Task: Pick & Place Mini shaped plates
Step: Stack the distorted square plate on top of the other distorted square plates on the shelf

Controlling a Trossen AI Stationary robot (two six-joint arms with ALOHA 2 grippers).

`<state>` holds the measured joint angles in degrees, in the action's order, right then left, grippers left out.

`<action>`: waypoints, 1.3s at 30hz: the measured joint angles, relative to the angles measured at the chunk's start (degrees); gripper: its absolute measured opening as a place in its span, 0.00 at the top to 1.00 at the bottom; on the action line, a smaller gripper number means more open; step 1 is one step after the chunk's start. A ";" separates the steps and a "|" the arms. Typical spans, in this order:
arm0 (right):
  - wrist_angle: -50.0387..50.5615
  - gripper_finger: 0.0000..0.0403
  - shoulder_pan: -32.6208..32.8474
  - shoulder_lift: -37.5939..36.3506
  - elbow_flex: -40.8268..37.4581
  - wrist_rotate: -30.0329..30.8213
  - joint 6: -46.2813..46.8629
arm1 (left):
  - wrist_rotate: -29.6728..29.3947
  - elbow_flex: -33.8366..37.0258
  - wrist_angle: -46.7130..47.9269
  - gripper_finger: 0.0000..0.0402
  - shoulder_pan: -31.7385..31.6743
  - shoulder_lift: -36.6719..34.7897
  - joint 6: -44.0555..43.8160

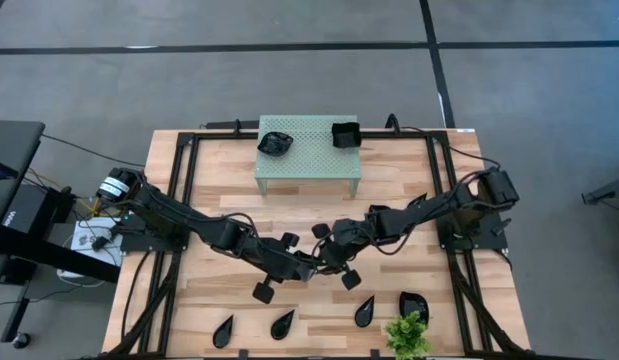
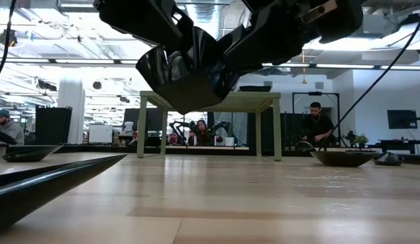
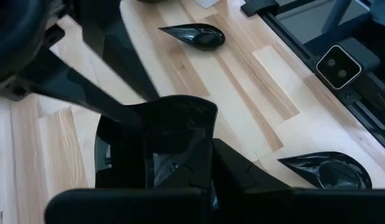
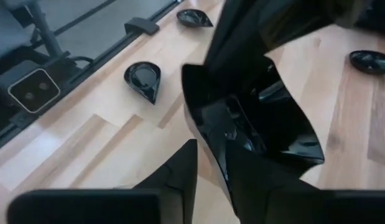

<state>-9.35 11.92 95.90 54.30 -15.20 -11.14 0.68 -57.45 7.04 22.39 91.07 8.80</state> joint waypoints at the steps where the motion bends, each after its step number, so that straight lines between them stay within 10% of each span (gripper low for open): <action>1: -0.11 0.83 -0.08 0.00 0.00 0.02 -0.34 | -0.01 0.00 -0.15 0.98 0.00 0.00 0.00; 11: 0.77 0.99 -0.08 0.00 -0.04 -0.50 -2.97 | 0.45 0.02 -0.27 0.97 -2.01 0.00 0.00; 32: 2.67 1.00 -0.10 -0.08 -0.09 4.11 1.75 | -0.94 0.02 -1.52 0.78 -1.79 -0.02 -5.07; 39: 8.59 1.00 0.11 -4.84 -0.02 7.56 4.07 | -11.58 0.02 -0.95 0.77 1.57 -2.90 -4.44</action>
<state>-0.76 12.03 91.05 54.28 -7.64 -7.08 -10.90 -57.43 6.09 23.96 88.17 4.36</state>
